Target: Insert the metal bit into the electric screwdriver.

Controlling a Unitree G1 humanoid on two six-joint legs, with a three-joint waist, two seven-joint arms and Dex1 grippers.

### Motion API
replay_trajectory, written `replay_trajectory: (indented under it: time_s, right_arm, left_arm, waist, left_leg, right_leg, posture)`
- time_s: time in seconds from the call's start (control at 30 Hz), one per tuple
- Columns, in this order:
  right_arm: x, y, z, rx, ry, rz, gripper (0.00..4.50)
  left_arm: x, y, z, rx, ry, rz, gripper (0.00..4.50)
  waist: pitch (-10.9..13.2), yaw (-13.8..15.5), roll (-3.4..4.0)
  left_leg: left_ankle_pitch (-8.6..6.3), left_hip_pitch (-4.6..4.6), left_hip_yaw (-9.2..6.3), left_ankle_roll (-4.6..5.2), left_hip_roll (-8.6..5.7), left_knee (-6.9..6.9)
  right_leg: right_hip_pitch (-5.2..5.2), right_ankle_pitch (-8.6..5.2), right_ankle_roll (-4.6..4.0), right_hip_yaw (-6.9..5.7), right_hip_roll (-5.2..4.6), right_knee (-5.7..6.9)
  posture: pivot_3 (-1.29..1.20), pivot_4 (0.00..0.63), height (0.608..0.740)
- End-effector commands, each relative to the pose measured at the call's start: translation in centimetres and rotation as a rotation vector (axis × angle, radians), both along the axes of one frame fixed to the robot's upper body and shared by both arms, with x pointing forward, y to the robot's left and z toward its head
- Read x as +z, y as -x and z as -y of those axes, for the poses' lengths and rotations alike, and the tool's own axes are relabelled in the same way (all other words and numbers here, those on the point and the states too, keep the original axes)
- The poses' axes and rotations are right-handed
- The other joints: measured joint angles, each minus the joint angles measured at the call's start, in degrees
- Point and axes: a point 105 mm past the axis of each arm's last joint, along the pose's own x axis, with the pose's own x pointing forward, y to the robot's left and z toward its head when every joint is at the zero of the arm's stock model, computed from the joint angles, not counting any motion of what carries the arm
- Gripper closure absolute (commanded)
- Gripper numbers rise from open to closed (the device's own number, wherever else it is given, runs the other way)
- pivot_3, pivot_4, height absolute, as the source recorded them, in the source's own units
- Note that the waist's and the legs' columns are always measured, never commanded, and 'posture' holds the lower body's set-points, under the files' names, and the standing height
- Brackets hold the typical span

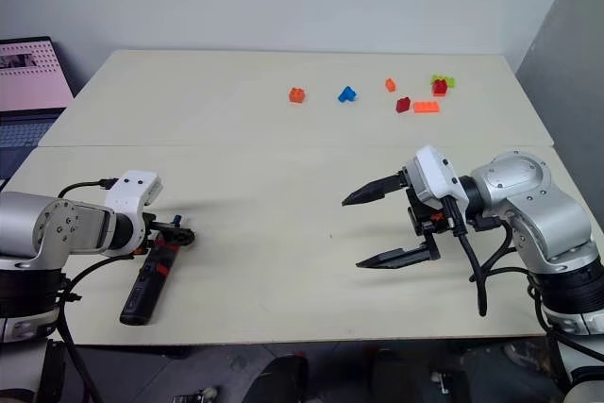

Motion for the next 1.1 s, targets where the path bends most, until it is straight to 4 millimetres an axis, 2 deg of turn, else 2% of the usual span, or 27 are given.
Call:
replay_trajectory:
  time_s: [0.03,0.6,0.7,1.03,1.1]
  right_arm:
    - [1.31,0.35,-0.08,0.007,-0.024,0.052,0.04]
    - [1.09,0.55,0.00,-0.001,-0.014,0.047,0.04]
    - [1.10,0.53,0.03,-0.005,-0.013,0.049,0.00]
    - [1.09,0.50,0.05,-0.010,-0.010,0.052,0.00]
    - [1.05,0.47,0.06,-0.012,-0.009,0.052,0.00]
  left_arm:
    - [0.71,-0.05,-0.40,0.019,-0.002,0.023,0.00]
    - [0.23,0.04,0.07,0.012,0.026,0.003,0.00]
    - [-0.02,0.25,0.28,0.005,0.039,-0.004,0.48]
    - [0.41,0.07,0.12,0.032,0.060,0.014,2.69]
    - [0.54,0.08,0.05,0.036,0.062,0.020,2.86]
  waist:
    - [-0.01,0.00,-0.01]
    - [-0.01,0.01,-0.01]
    - [-0.01,0.02,-0.02]
    - [-0.02,0.00,-0.02]
    - [-0.02,0.00,-0.02]
  left_leg:
    - [0.00,0.00,0.00,0.00,0.00,0.00]
    - [0.03,0.02,0.01,-0.02,0.00,0.00]
    - [0.03,0.02,0.01,-0.02,0.00,0.01]
    - [0.03,0.02,0.01,-0.03,0.00,0.01]
    - [0.03,0.02,0.01,-0.03,0.00,0.01]
  right_leg:
    - [0.00,0.01,-0.01,0.00,0.00,0.00]
    - [0.00,0.03,-0.03,-0.01,0.00,0.03]
    - [0.01,0.03,-0.03,0.00,0.00,0.03]
    - [0.00,0.03,-0.03,0.00,0.00,0.03]
    - [0.00,0.03,-0.03,0.01,0.00,0.03]
  posture:
    - [0.00,0.150,0.740]
    - [0.00,0.150,0.740]
    - [0.00,0.150,0.740]
    - [0.00,0.150,0.740]
    - [0.00,0.150,0.740]
